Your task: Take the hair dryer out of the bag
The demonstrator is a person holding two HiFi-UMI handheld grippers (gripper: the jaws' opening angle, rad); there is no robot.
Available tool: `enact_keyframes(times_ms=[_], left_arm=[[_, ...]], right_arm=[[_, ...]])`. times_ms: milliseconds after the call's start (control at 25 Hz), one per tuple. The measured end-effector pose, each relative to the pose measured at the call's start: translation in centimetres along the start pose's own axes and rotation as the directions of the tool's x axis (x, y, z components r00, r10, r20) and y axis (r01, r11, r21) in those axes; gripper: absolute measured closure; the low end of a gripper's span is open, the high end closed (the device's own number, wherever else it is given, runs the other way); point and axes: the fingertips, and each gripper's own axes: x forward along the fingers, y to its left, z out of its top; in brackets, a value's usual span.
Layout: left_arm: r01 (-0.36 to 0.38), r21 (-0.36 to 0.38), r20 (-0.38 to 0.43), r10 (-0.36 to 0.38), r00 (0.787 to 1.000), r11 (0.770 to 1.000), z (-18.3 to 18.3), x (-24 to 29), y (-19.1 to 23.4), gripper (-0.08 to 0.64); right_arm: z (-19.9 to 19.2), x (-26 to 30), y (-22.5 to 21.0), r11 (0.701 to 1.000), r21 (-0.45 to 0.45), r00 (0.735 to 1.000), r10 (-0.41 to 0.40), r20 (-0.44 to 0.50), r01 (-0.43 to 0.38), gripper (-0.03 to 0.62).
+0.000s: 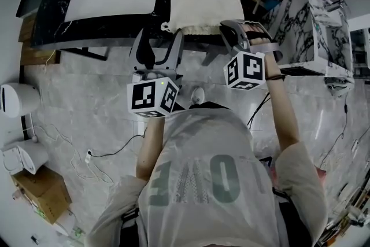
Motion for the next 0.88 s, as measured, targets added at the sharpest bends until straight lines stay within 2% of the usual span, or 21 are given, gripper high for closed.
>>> enact_keyframes(times_ms=[80,120,160,200,240,280,360,600,880], left_arm=[[-0.01,-0.007,-0.002,0.01,1.0,1.0,-0.1,-0.2,0.4,0.232],[-0.013,-0.01,-0.002,0.013,1.0,1.0,-0.1,-0.3,0.6,0.232],[-0.016,-0.012,-0.001,0.016,1.0,1.0,0.0,-0.3,0.8,0.232],[-0.018,-0.014,0.0,0.018,1.0,1.0,0.0,-0.4,1.0,0.232],[-0.02,-0.015,0.001,0.02,1.0,1.0,0.1,-0.4,1.1,0.232],[-0.022,-0.017,0.003,0.022,1.0,1.0,0.1,-0.5,1.3,0.232],[-0.026,-0.022,0.002,0.026,1.0,0.999,-0.1,-0.6,1.4,0.232],[-0.038,-0.031,-0.002,0.038,0.999,0.999,-0.6,-0.9,1.5,0.232],[-0.093,-0.035,0.031,0.094,0.995,0.995,0.4,-1.7,3.1,0.232]], right_arm=[[-0.3,0.1,0.1,0.999,0.03,1.0,0.014,-0.007,-0.014,0.531],[-0.6,0.3,0.2,0.999,0.04,0.999,0.027,-0.019,-0.027,0.496],[-0.9,0.5,0.3,0.999,0.04,0.999,0.035,-0.037,-0.034,0.428],[-1.2,0.7,0.3,0.999,0.028,0.998,0.031,-0.054,-0.029,0.422],[-1.3,0.8,0.2,1.0,0.01,0.998,0.016,-0.066,-0.015,0.433],[-1.4,0.7,-0.1,1.0,-0.001,0.998,-0.001,-0.071,0.001,0.487],[-1.0,0.5,-0.5,1.0,0.01,0.998,-0.021,-0.057,0.021,0.528],[2.1,-0.5,-2.4,0.997,0.064,0.998,-0.053,0.031,0.051,0.54],[5.7,-0.3,-5.4,0.995,0.03,0.991,-0.102,0.088,0.1,0.54]])
